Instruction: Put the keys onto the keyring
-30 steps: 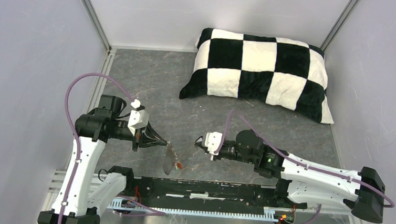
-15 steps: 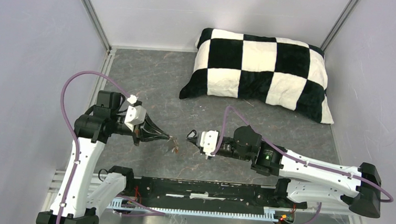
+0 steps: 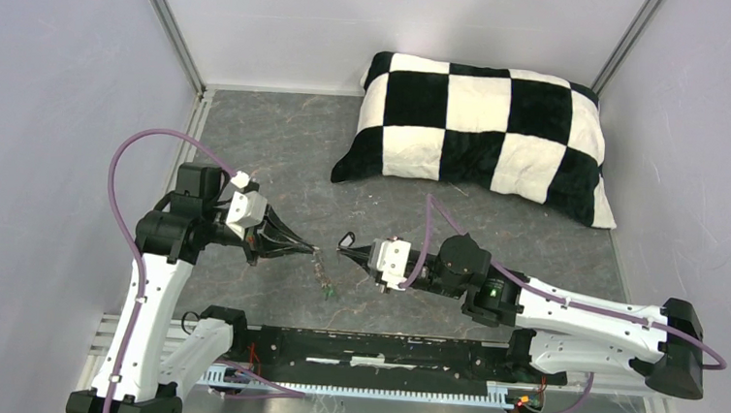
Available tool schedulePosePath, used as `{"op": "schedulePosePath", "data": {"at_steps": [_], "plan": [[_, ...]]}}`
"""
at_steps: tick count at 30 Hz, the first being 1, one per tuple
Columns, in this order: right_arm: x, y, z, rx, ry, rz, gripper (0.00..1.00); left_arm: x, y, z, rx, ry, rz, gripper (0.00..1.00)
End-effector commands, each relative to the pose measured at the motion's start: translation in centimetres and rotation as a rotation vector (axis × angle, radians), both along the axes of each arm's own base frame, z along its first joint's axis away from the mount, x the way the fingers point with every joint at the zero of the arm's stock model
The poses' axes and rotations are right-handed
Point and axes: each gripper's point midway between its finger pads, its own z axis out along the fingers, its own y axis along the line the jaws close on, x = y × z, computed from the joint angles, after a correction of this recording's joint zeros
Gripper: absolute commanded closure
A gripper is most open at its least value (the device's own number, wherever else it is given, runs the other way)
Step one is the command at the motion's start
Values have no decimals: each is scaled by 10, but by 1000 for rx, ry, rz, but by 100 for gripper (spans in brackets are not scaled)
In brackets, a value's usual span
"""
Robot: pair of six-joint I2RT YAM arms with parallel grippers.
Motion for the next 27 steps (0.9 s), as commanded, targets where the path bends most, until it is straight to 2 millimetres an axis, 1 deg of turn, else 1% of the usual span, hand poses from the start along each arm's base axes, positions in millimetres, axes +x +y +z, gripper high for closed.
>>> {"op": "schedulePosePath", "data": {"at_steps": [1, 7, 13, 27], "plan": [[-4, 4, 37, 120, -23, 3, 99, -9, -3, 25, -57, -47, -45, 98], [-5, 6, 32, 101, -30, 9, 99, -11, -3, 29, -64, -62, -51, 98], [-6, 4, 29, 102, -36, -3, 99, -9, -3, 34, -70, -71, -56, 98], [-13, 13, 36, 112, -45, 20, 99, -9, -3, 34, -65, -64, -52, 98]]}}
